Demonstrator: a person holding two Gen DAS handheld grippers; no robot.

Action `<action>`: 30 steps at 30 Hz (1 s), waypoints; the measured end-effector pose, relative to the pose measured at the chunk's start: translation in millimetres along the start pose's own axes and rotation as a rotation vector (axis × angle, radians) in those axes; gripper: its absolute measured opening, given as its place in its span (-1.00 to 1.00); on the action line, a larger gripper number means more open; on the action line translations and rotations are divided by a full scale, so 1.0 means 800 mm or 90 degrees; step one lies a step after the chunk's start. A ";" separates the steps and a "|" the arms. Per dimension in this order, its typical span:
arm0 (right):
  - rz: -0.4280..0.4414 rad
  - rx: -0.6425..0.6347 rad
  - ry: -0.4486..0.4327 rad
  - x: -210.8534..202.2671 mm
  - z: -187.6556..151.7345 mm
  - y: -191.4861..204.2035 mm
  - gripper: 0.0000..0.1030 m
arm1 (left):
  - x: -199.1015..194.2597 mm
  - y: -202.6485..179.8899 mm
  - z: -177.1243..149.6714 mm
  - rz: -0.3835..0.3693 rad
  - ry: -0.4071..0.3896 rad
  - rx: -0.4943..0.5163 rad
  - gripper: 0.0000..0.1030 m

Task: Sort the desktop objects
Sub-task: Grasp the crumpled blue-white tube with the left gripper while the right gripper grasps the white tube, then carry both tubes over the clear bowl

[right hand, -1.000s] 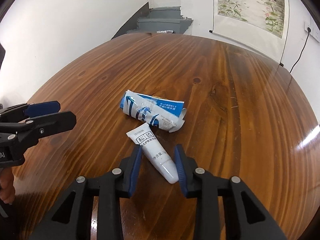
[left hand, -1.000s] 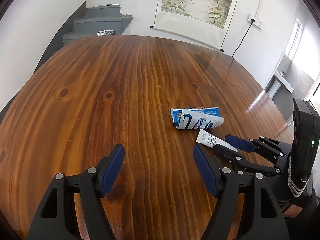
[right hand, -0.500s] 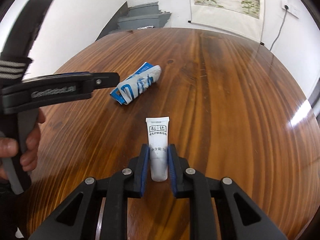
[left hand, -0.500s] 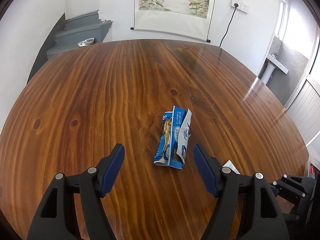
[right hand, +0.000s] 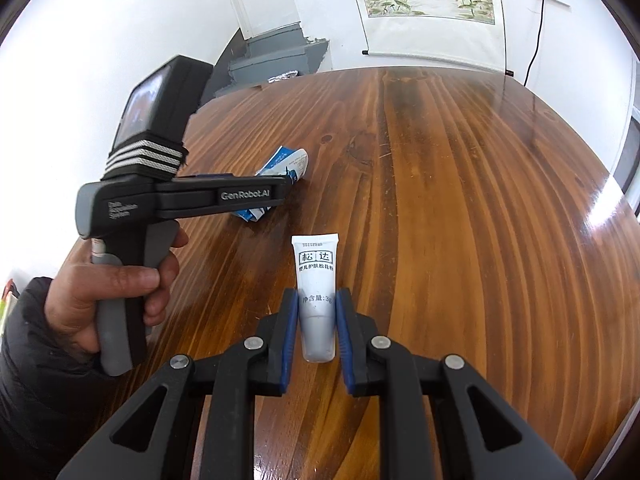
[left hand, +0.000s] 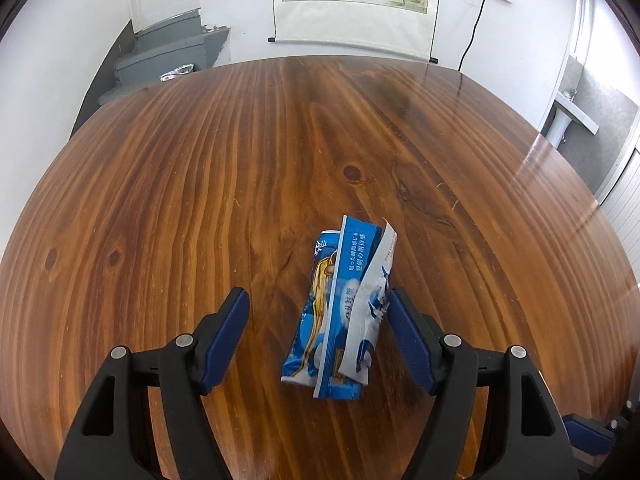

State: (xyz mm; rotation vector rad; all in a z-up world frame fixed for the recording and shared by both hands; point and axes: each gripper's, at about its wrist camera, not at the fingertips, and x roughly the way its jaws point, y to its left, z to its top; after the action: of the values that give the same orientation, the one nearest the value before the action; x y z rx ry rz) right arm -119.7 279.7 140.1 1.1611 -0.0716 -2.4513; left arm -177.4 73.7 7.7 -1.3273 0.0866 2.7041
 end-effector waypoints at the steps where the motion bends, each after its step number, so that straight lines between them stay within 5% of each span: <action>1: 0.003 0.003 -0.002 -0.003 -0.004 0.006 -0.58 | 0.003 -0.001 0.000 0.001 -0.001 -0.001 0.43; 3: 0.007 0.008 -0.005 -0.005 -0.004 0.004 -0.59 | 0.008 -0.005 -0.002 0.011 -0.008 0.006 0.29; 6: 0.009 0.013 -0.008 -0.005 -0.004 0.002 -0.59 | 0.007 -0.006 0.000 0.001 -0.016 0.014 -0.19; 30: 0.014 0.061 -0.093 -0.059 -0.014 -0.012 -0.58 | -0.121 -0.026 -0.080 -0.121 -0.069 0.003 -0.19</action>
State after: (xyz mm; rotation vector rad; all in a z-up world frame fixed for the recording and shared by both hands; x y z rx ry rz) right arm -88.6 308.5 164.7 1.0120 -0.2461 -2.5344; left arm -65.8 79.2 45.7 -1.1232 -0.0425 2.6067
